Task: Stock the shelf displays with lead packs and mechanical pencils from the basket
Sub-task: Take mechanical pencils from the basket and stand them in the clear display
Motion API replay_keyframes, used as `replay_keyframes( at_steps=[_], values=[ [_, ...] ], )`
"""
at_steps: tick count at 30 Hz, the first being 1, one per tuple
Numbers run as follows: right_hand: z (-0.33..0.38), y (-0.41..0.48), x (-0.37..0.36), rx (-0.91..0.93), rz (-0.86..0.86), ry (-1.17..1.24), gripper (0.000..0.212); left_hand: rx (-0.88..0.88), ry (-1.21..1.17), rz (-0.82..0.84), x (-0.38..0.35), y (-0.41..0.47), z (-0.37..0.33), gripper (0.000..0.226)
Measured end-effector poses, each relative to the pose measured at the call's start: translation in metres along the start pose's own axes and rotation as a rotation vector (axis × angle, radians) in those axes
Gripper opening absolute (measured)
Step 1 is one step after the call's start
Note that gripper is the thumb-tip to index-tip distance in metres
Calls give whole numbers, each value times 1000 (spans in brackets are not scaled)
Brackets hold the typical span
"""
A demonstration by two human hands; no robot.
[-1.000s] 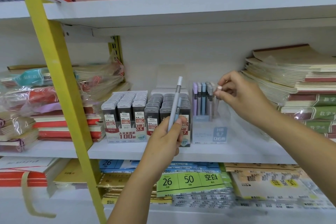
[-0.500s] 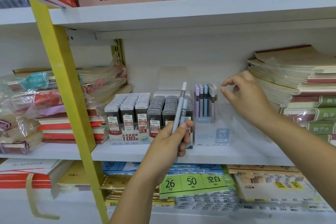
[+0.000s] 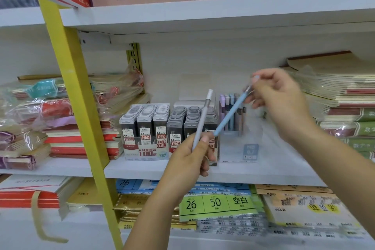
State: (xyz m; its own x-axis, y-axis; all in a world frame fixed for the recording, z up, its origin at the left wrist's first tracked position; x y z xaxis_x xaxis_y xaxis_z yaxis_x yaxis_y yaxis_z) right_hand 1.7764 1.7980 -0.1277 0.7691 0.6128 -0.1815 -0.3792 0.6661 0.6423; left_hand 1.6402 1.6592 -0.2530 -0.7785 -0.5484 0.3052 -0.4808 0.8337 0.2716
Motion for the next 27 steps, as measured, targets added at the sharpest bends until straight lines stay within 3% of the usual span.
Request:
replay_keyframes(
  at_steps=[3, 6, 9, 23, 27],
  values=[
    [20, 13, 8, 205, 38, -225, 12, 12, 83, -81, 10, 1, 4, 26],
    [4, 17, -3, 220, 174, -583, 12, 4, 123, -132, 14, 1, 3, 33],
    [-11, 14, -9, 244, 228, -783, 10, -24, 147, -148, 13, 1, 1, 38],
    [-29, 18, -14, 193, 304, -856, 14, -51, 173, -112, 13, 0, 3, 34],
    [-27, 18, -20, 364, 260, -988, 10, -59, 159, -102, 12, -1, 0, 33]
  ],
)
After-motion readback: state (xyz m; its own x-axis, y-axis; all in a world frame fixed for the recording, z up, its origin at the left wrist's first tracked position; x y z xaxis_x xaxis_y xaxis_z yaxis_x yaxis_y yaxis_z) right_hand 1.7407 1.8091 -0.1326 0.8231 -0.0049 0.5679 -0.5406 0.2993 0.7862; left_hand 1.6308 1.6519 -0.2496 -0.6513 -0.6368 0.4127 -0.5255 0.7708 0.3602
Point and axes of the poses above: each hand's wrist, its own y-axis towards the middle knuckle, its own x-axis out of the back of the hand, z = x × y, the point moved 8 cm from there along y, towards the middle knuckle, and after that the axes turned 13 degrees about y, right-handed, at the moved point
